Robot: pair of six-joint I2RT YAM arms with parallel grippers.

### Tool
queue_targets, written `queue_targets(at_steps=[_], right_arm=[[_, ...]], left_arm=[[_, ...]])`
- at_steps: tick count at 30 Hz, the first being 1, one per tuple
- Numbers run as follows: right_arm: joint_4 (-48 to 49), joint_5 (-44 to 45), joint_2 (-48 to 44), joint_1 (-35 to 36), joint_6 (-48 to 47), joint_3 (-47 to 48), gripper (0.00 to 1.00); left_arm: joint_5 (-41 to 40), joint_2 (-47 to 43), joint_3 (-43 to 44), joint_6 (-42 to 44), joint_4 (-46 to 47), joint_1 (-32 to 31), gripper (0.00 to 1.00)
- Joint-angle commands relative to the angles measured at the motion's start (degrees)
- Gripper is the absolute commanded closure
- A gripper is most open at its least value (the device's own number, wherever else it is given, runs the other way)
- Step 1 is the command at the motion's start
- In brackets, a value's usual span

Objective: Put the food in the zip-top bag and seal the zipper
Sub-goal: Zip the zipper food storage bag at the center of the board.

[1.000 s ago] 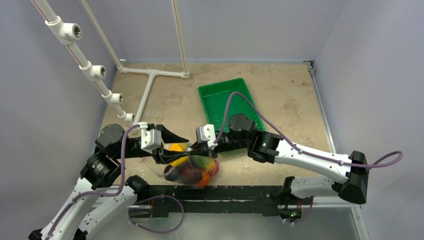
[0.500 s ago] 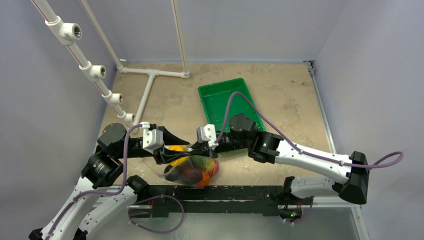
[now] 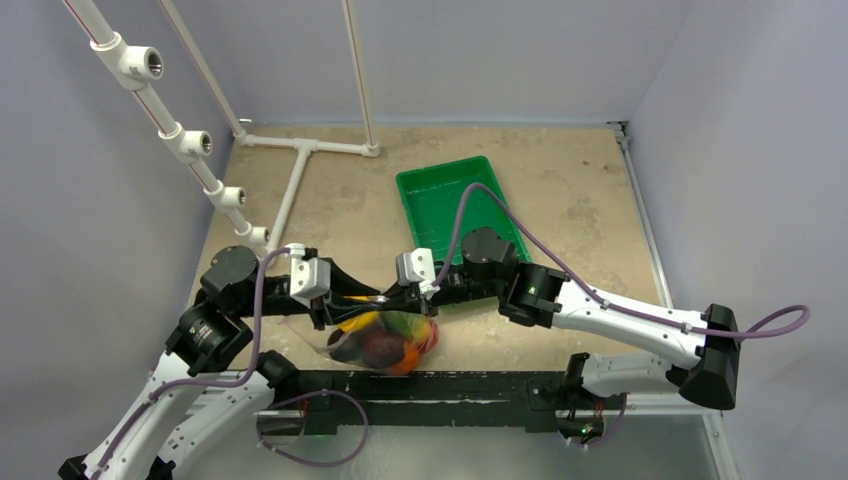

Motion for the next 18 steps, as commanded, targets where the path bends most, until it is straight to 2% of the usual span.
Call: queue_targets(at_steps=[1,8,13,18], right_arm=[[3.6,0.01,-2.07,0.22,1.16,0.1,1.0],[3.84,0.05,-1.98,0.21,1.27,0.01,1.0],[4.35,0.44,-2.43,0.22,1.46,-0.33,0.98],[4.66,0.92,-3.0,0.2,1.64,-0.96,0.93]], left_arm=[[1.06,0.21,-0.6,0.73,0.54,0.2,0.78],[1.99,0.84,-1.11,0.21,1.45,0.26,0.87],[2.72,1.12,-1.19,0.26,1.38,0.2,1.0],[2.36,0.77,-1.16,0.38,1.32,0.26,1.0]])
